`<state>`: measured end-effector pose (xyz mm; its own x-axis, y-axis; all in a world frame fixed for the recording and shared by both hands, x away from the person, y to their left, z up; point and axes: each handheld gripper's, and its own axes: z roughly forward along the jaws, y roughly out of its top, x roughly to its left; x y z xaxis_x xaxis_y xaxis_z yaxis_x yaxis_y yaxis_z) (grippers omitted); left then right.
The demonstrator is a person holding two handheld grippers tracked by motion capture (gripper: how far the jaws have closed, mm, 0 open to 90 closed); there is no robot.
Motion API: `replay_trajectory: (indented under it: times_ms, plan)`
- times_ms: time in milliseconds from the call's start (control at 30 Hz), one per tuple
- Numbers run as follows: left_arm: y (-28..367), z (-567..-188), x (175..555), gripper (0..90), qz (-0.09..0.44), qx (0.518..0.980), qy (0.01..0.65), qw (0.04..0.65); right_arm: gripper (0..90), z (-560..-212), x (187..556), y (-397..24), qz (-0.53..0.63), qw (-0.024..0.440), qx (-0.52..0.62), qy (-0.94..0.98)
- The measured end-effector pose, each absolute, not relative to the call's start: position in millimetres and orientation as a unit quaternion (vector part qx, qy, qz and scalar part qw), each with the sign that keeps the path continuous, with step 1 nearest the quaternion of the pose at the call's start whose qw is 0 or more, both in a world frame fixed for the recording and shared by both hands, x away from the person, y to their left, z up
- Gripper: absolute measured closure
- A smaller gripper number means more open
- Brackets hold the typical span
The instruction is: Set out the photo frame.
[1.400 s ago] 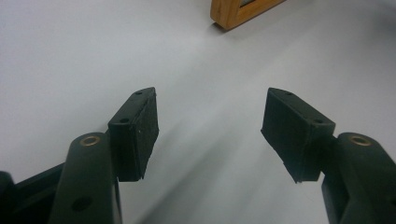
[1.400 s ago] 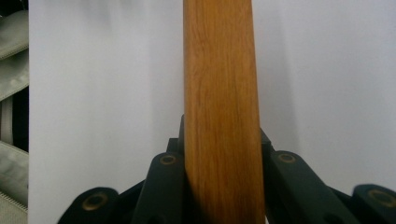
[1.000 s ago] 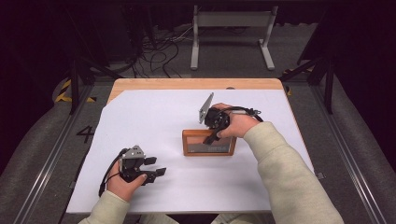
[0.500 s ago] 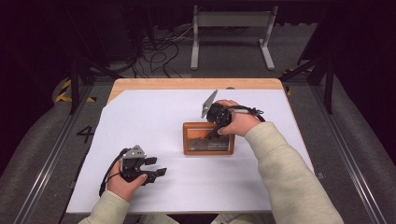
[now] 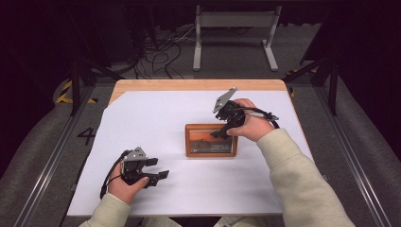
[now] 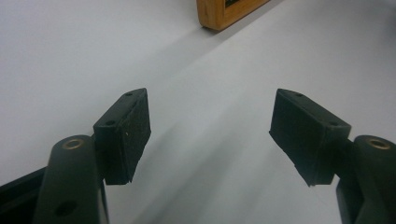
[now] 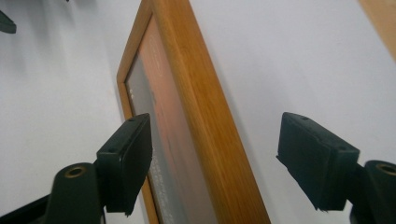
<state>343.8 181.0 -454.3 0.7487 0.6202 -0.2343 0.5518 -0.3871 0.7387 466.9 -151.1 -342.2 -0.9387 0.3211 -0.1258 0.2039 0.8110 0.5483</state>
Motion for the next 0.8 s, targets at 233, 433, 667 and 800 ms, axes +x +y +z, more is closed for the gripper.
replay_trajectory:
  times_ms: [233, 433, 667, 800]
  plan:
    - [179.6, -449.6, 340.6, 24.3, 0.048, 0.829, 0.349, 0.434, 20.2, -329.9, 453.4, -174.4, 0.307, 0.124, 0.166, 0.929]
    - [187.2, -447.1, 336.9, 23.3, 0.053, 0.821, 0.354, 0.445, 17.6, -322.5, 434.5, -197.4, 0.334, 0.136, 0.188, 0.914]
    - [196.2, -446.1, 333.7, 21.6, 0.062, 0.809, 0.356, 0.463, 15.7, -318.4, 407.2, -221.8, 0.375, 0.153, 0.206, 0.891]
    - [200.0, -445.3, 332.9, 20.2, 0.070, 0.805, 0.354, 0.471, 15.7, -317.4, 394.3, -236.7, 0.404, 0.166, 0.220, 0.872]
